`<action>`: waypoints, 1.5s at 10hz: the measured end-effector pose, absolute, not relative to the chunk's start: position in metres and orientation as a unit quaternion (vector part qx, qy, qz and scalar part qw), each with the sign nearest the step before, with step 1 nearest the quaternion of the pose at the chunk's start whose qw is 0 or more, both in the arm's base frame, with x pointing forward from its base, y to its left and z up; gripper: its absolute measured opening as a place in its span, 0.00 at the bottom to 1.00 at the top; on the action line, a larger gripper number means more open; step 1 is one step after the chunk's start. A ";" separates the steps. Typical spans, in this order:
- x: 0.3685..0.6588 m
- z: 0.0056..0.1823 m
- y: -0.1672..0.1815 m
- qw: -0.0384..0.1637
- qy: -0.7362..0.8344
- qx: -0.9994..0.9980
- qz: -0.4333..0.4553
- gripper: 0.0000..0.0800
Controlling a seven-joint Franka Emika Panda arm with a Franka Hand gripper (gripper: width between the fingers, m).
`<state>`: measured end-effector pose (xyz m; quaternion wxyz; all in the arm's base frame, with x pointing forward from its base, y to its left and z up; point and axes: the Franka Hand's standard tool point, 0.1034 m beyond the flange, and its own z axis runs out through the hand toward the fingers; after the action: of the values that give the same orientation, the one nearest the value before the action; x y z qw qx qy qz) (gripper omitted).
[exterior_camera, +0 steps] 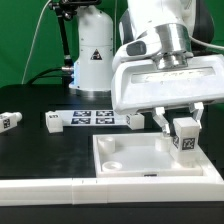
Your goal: Assemble one leg
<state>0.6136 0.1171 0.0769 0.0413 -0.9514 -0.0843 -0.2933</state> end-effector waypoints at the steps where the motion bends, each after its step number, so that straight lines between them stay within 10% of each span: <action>1: 0.614 0.077 0.117 0.041 -0.084 -0.951 -0.293 0.37; 3: 0.613 0.076 0.117 0.041 -0.084 -0.952 -0.292 0.45; 5: 0.613 0.076 0.117 0.041 -0.084 -0.952 -0.292 0.78; 15: 0.631 0.103 0.117 0.047 -0.081 -0.960 -0.263 0.81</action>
Offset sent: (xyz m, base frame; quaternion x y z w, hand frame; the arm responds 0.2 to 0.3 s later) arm 0.0000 0.0000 0.0000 0.0000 0.0000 0.0000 1.0000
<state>0.6308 0.1171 0.1034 0.0469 -0.9602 -0.0812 -0.2630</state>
